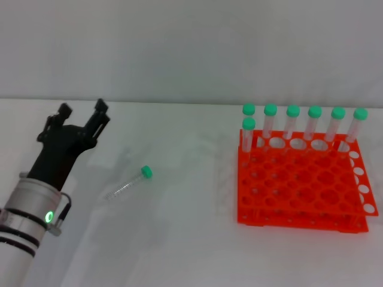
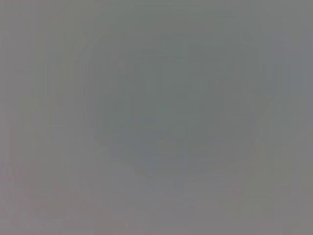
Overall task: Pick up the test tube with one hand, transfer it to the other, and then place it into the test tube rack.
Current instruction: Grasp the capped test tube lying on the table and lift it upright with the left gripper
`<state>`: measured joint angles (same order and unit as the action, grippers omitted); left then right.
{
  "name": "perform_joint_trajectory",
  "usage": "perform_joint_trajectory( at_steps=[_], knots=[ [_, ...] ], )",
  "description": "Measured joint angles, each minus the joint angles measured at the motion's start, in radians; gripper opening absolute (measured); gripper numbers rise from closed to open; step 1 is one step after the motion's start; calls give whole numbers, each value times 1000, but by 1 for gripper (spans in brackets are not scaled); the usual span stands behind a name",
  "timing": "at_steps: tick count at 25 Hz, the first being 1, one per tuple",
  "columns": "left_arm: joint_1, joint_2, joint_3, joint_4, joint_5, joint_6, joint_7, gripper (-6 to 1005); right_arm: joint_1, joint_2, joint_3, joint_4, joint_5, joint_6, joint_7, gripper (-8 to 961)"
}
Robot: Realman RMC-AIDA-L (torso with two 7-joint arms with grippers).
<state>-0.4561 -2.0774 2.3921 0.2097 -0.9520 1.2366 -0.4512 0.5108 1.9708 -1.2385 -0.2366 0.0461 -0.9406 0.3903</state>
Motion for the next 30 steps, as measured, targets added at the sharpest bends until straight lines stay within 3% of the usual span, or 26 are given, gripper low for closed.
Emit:
perform_joint_trajectory(
  at_steps=[5, 9, 13, 19, 21, 24, 26, 28, 30],
  knots=[
    [-49, 11, -2, -34, 28, -15, -49, 891, 0, 0, 4, -1, 0, -3, -2, 867],
    [-102, 37, 1, -112, 94, -16, -207, 892, 0, 0, 9, -2, 0, -3, -2, 867],
    [-148, 82, 2, -172, 197, -13, -382, 892, 2, 2, 26, 0, 0, -5, -2, 867],
    [-246, 176, 3, -281, 436, 3, -730, 891, 5, 2, 30, 0, 0, -2, -2, 867],
    [-291, 193, 24, -349, 509, 22, -842, 891, 7, 2, 30, 0, 0, 0, -2, 867],
    [-349, 205, 142, -453, 526, 72, -975, 890, 14, 2, 31, 1, 0, 0, -2, 867],
    [-389, 206, 277, -534, 511, 90, -1088, 890, 20, 2, 31, 3, 0, 0, -3, 867],
    [-424, 202, 397, -619, 515, 94, -1196, 891, 23, 3, 31, 4, 0, 0, -6, 867],
    [-461, 193, 459, -704, 554, 102, -1268, 891, 27, 5, 33, 8, 1, 1, -11, 867]
  ],
)
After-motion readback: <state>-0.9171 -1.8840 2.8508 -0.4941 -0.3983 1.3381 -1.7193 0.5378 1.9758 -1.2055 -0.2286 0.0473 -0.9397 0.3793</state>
